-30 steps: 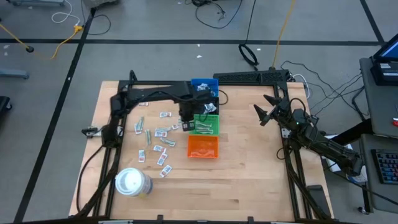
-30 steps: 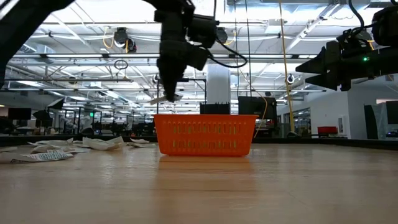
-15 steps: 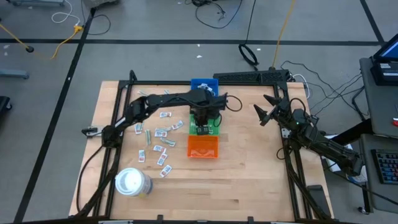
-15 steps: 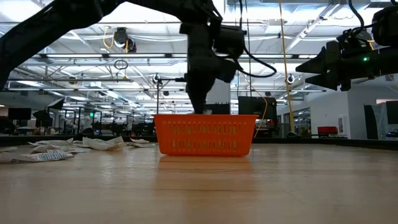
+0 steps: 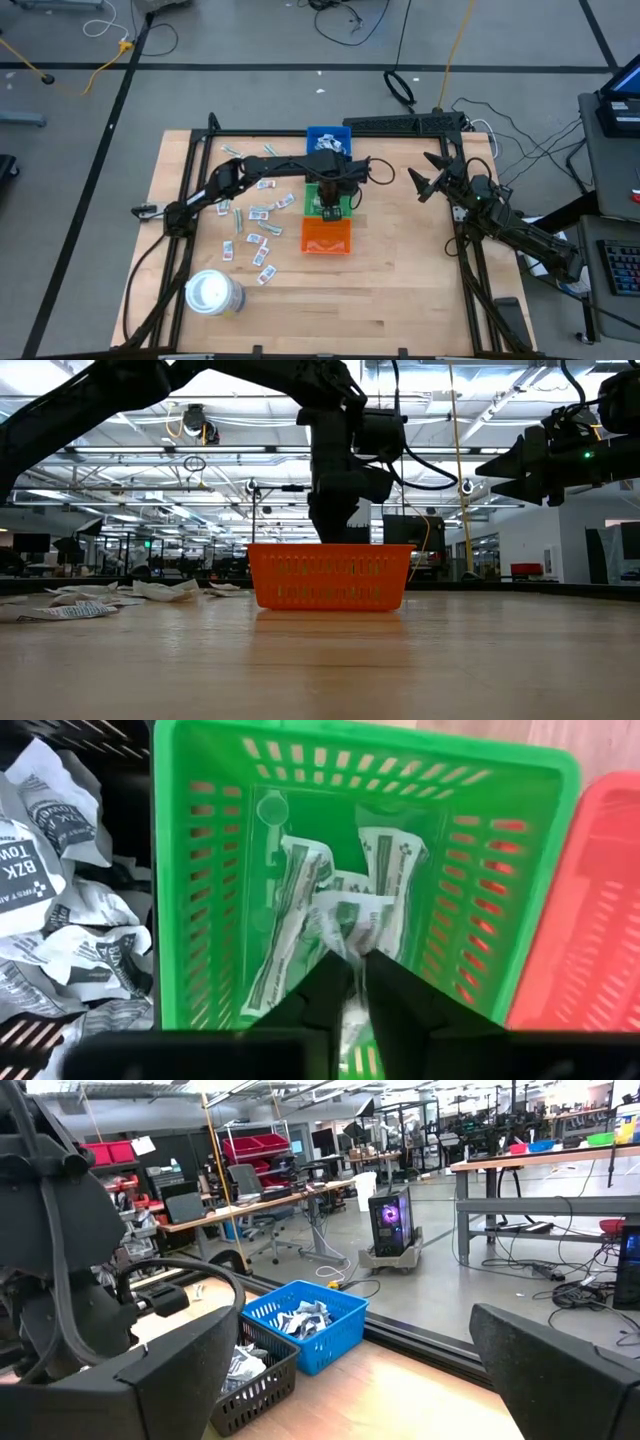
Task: Pick & Place First Aid Supplies
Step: Put the green bandage into the green bin
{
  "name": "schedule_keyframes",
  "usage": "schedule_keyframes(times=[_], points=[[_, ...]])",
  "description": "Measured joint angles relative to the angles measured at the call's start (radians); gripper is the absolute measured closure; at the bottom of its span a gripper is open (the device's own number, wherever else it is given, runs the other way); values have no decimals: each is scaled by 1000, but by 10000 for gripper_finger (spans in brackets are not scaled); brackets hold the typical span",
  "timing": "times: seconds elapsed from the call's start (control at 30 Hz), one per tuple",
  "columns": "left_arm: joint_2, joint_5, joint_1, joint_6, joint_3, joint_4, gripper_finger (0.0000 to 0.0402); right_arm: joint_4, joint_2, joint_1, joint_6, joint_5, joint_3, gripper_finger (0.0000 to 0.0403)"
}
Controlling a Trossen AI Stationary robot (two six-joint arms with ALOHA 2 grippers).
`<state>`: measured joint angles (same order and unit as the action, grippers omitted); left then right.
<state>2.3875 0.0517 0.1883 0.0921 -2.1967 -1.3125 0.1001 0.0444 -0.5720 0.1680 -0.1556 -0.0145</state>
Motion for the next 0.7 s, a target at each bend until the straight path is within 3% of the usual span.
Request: schedule_keyframes(times=[0.43,0.7], points=[[0,18,7,-99,0,-29,165,0,0,0,0,0,0,9],[-34,18,23,-182,0,-25,106,0,0,0,0,0,0,9]])
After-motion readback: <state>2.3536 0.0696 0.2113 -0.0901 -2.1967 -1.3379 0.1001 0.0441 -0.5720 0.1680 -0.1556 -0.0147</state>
